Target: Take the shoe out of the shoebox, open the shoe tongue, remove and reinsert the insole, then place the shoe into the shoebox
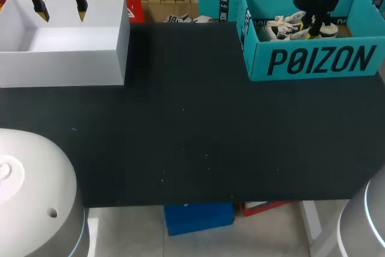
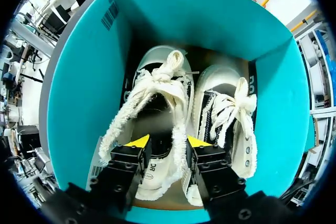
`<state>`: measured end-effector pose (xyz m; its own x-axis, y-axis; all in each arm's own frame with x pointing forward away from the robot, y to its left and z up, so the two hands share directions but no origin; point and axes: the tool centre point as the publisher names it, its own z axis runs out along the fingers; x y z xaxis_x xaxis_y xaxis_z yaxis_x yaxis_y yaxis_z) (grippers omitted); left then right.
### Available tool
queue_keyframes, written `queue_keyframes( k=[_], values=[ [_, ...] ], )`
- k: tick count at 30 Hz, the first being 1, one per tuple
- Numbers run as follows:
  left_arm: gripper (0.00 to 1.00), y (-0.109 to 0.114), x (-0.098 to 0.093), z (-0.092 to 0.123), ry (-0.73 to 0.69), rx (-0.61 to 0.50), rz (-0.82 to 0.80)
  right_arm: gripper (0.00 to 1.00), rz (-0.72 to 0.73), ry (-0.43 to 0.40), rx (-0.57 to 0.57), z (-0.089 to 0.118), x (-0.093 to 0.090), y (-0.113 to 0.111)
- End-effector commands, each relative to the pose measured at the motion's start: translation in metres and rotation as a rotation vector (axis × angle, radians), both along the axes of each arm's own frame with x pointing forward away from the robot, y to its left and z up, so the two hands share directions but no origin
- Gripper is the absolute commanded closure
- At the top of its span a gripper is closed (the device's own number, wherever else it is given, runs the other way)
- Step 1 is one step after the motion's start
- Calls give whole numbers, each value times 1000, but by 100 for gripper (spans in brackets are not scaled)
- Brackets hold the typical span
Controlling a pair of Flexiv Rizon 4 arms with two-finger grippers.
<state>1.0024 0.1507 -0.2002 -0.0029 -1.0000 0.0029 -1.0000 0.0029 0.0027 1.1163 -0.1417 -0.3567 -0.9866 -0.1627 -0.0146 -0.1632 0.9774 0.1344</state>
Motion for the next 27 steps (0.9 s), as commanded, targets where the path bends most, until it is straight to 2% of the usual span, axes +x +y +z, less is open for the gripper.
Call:
queue_keyframes(
  k=[1, 12, 27],
  values=[
    [0, -1, -1, 0, 1, 2, 2, 62, -1, 11, 16, -20, 8, -2],
    [0, -1, -1, 0, 1, 2, 2, 65, 10, 21, 21, -43, 17, -9],
    [0, -1, -1, 0, 1, 2, 2, 66, 13, 48, 14, -67, 14, -6]
  ],
)
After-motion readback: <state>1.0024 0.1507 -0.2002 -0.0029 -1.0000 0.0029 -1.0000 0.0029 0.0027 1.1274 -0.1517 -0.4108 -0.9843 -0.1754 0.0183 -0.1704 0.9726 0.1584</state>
